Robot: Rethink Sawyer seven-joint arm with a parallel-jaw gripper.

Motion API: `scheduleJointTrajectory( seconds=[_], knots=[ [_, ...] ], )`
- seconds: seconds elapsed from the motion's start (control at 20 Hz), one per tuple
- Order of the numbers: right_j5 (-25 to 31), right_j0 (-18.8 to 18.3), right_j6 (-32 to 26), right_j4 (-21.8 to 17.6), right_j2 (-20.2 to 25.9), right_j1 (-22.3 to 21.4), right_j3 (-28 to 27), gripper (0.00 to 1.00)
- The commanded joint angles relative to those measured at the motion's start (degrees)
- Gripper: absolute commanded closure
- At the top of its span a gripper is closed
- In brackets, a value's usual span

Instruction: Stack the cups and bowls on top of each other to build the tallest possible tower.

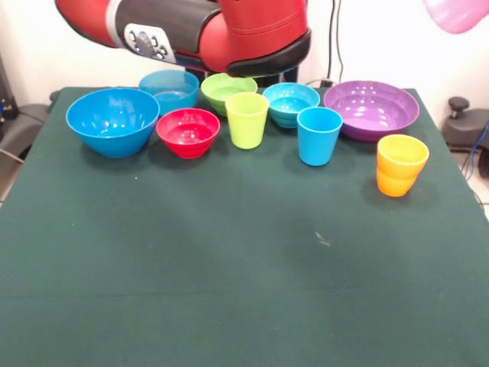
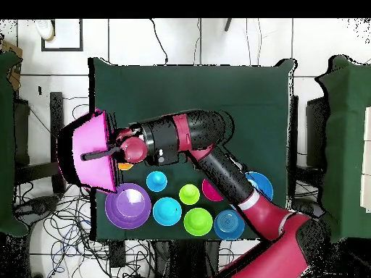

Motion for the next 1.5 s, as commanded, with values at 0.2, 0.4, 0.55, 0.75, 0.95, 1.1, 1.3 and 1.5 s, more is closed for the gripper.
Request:
scheduleJointTrajectory(
  seconds=[0.2,0.4,0.55,0.75,0.95,1.1,1.3,1.5],
  knots=[
    [6.87,0.80,-7.55,3.31,-4.79,3.88,-2.74,0.00],
    [10.14,0.32,-9.02,2.28,-6.56,2.59,-4.93,0.00],
    [15.43,-0.27,-12.39,-1.16,-10.52,-1.58,-9.77,0.00],
    [21.17,-0.35,-19.21,-14.10,-16.77,-13.94,-17.48,0.00],
    [23.02,-0.59,-20.84,-23.33,-18.31,-20.74,-20.12,0.00],
    [24.14,-1.05,-21.06,-25.18,-18.12,-21.55,-20.99,0.00],
    [24.57,-1.55,-20.61,-25.59,-17.30,-21.77,-20.21,0.00],
    [23.77,-1.16,-20.02,-23.64,-16.62,-19.79,-19.16,0.00]
  ],
)
